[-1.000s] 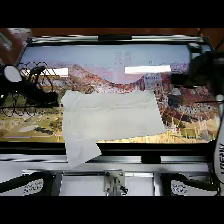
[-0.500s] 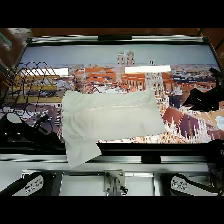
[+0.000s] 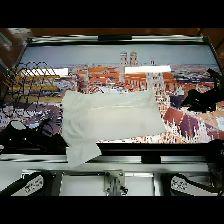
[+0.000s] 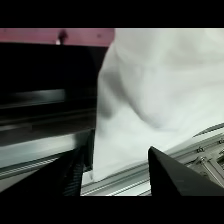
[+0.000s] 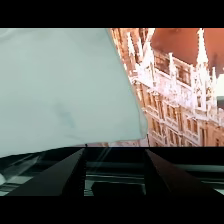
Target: Fold the shirts.
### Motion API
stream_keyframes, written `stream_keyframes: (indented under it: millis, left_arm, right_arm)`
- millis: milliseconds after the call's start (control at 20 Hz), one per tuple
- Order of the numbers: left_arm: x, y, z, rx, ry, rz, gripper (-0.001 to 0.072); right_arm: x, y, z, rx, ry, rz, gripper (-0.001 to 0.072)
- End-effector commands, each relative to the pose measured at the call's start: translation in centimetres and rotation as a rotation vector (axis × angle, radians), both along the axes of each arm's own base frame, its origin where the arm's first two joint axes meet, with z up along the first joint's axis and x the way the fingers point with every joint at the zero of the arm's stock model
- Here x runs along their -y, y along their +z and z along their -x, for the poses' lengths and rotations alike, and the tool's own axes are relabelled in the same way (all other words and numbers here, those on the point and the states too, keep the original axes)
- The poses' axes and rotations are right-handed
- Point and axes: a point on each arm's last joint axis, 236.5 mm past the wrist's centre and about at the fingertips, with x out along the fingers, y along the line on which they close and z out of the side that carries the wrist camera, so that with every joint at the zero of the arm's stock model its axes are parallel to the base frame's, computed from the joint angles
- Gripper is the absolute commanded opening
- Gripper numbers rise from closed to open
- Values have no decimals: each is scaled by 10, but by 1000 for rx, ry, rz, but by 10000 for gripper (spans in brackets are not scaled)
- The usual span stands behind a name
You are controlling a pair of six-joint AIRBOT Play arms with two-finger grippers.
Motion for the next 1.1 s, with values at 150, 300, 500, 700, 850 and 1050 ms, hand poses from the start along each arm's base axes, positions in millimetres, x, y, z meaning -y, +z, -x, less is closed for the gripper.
stream_keyframes:
  millis: [150,300,500,700,850,1050]
  left_arm:
    - [10,-15,2,21,-66,-18,457]
    - [22,-21,-2,38,-90,-42,413]
    - [28,-16,7,22,-155,-14,31]
    - [30,4,1,31,-201,24,31]
    - [29,14,-14,80,-199,15,31]
    - [29,23,-22,117,-202,14,31]
  right_arm:
    - [-1,0,0,-3,-11,-4,461]
    - [0,0,-1,-6,-26,-5,461]
    - [11,-4,-3,4,-33,44,461]
    - [0,-41,13,-68,-25,-1,554]
    - [-6,-86,29,-140,-28,-29,579]
    - [-27,-126,45,-255,-22,-94,572]
